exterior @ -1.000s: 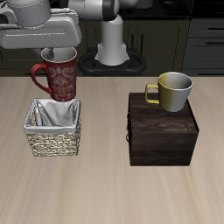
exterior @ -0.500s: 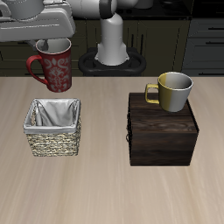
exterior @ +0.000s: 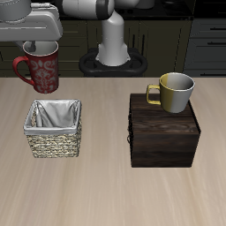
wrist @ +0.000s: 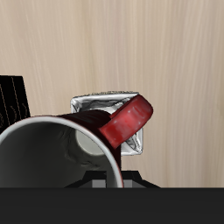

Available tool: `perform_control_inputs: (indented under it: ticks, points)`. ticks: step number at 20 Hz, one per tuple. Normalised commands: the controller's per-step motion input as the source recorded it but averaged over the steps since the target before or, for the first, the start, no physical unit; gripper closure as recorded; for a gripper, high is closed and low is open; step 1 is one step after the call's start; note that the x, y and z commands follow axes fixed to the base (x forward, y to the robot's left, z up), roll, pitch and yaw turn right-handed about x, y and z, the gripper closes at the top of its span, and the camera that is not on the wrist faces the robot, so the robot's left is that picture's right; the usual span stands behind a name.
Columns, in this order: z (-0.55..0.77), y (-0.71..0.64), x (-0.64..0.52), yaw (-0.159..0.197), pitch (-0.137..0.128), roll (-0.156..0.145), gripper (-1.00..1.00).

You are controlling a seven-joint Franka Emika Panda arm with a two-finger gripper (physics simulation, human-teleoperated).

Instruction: Place the red mug in the basket

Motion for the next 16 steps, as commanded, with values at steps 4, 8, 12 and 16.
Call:
perform_control_inputs:
  ticks: [4, 8, 12, 16]
  points:
    - [-0.13, -0.07, -0.05, -0.006, -0.002, -0.018, 1.0]
    - [-0.28, -0.05, -0.02, -0.009, 0.021, -0.006, 1.0]
    - [-0.29, -0.06, -0.03, -0.014, 0.021, -0.012, 1.0]
    - [-0.16, -0.08, -0.09, -0.018, -0.005, 0.0, 1.0]
